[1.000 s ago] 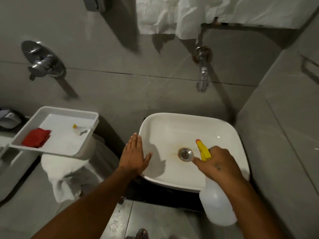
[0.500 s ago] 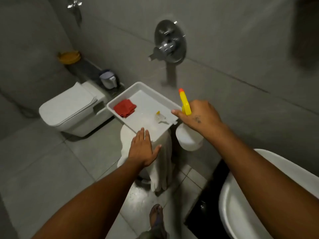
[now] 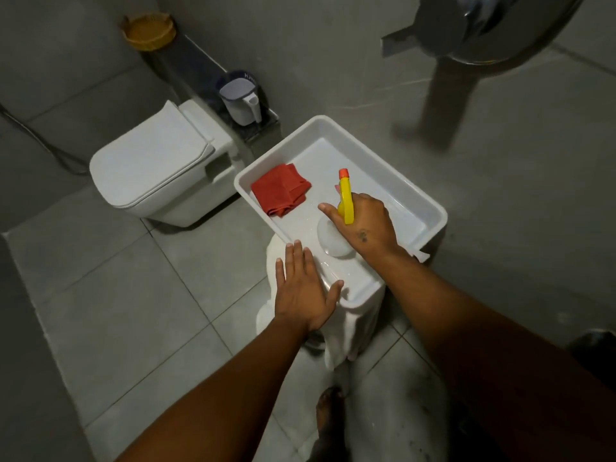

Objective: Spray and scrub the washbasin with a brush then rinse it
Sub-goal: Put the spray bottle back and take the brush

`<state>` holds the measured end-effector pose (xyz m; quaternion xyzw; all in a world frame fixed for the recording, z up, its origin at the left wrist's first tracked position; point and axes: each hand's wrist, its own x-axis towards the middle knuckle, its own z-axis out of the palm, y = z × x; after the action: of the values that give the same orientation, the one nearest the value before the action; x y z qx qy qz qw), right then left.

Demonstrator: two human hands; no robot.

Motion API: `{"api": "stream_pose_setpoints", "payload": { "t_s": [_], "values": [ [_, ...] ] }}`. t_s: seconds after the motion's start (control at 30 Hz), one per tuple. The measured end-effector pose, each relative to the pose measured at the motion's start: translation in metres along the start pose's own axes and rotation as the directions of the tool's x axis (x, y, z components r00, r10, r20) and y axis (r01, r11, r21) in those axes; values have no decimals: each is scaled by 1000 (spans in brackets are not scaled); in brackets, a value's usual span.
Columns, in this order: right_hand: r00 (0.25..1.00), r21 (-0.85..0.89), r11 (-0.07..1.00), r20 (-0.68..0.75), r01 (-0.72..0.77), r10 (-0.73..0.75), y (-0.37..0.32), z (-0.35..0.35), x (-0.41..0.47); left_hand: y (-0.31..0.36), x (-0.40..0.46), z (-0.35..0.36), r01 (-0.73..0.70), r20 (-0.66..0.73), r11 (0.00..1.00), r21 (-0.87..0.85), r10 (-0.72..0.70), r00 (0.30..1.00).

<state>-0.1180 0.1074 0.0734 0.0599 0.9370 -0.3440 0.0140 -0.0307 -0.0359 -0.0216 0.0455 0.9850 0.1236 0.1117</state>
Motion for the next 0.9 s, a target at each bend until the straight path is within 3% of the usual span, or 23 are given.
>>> {"api": "stream_pose_setpoints", "payload": {
  "t_s": [0.1,0.2,0.27,0.4,0.5,0.9],
  "values": [
    [999,-9,1000,41,-3,4,0,6,8,-1,0,5,-9,17,1000,-3,9,1000],
    [982,9,999,182,-51,48,6,-4,13,-1,-1,0,-11,44,1000,1,11,999],
    [966,-88,992,234,-89,107,19,-17,11,0,-3,-5,-15,57,1000,1,15,998],
    [951,-435,883,159,-174,265,58,-42,1,5,-7,-9,-19,71,1000,-23,21,997],
    [922,-520,829,180,-206,342,76,-46,-7,12,-9,-8,-5,74,999,-37,8,997],
    [975,-259,949,87,-178,206,75,-83,-65,39,-34,-12,-76,91,997,-8,76,993]
  ]
}}
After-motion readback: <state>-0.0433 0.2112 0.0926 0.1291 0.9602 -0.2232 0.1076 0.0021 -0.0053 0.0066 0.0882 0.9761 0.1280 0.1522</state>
